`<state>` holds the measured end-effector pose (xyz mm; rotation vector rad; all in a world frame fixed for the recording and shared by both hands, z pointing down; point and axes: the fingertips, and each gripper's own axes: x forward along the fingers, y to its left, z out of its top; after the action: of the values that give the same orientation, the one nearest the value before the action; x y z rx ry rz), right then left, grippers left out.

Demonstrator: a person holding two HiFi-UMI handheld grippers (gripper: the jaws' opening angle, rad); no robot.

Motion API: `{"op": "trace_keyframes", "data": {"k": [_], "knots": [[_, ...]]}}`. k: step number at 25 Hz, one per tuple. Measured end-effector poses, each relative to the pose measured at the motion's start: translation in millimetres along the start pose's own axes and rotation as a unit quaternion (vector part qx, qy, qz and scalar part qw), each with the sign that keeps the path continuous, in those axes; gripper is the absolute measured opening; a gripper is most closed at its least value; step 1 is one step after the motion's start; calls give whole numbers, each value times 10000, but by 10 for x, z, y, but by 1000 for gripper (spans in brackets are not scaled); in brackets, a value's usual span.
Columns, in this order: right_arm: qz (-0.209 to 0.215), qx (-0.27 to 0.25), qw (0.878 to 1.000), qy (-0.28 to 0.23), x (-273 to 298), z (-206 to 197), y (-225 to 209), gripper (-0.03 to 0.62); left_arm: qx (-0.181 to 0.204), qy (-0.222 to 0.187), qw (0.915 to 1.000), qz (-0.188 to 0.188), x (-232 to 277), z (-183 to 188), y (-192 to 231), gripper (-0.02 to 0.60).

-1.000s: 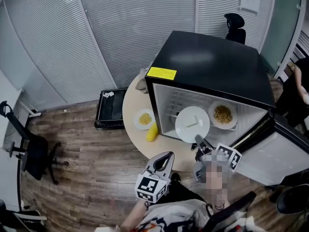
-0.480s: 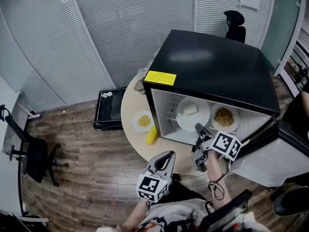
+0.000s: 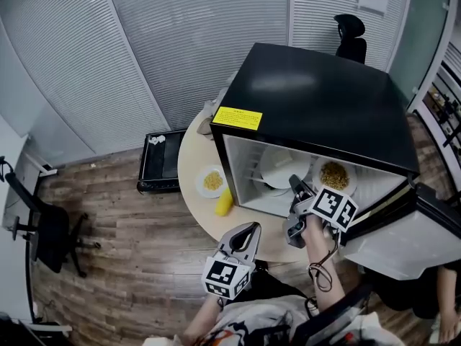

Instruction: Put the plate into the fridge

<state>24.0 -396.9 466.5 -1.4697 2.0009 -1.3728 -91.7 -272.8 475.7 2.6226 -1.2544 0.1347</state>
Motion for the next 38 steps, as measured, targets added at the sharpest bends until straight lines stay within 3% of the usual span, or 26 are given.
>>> {"op": "trace_keyframes", "data": {"k": [8, 15, 23, 25, 27, 33, 38], "knots": [[-332, -902, 9954, -3, 61, 96, -25, 63, -29, 20, 10000, 10, 40, -11, 37, 14], [-556, -1818, 9818, -35, 87, 137, 14, 100, -57, 35, 10000, 33, 72, -21, 86, 14], [-630, -2350, 9696, 257, 142, 5, -11, 147, -79, 28, 9999, 66, 74, -19, 134, 14], [-679, -2547, 9639, 382, 160, -45, -6, 230, -85, 27, 9999, 83, 70, -21, 152, 14], [-758, -2706, 9586, 464, 164, -89, -4, 253, -93, 31, 9999, 101, 60, -21, 166, 14], [-1070, -3171, 9406, 576, 114, -163, -40, 281, -87, 29, 9999, 142, 14, -29, 177, 14], [-1185, -3249, 9358, 679, 58, -187, -81, 289, -78, 18, 9998, 180, -26, -31, 177, 14]]}}
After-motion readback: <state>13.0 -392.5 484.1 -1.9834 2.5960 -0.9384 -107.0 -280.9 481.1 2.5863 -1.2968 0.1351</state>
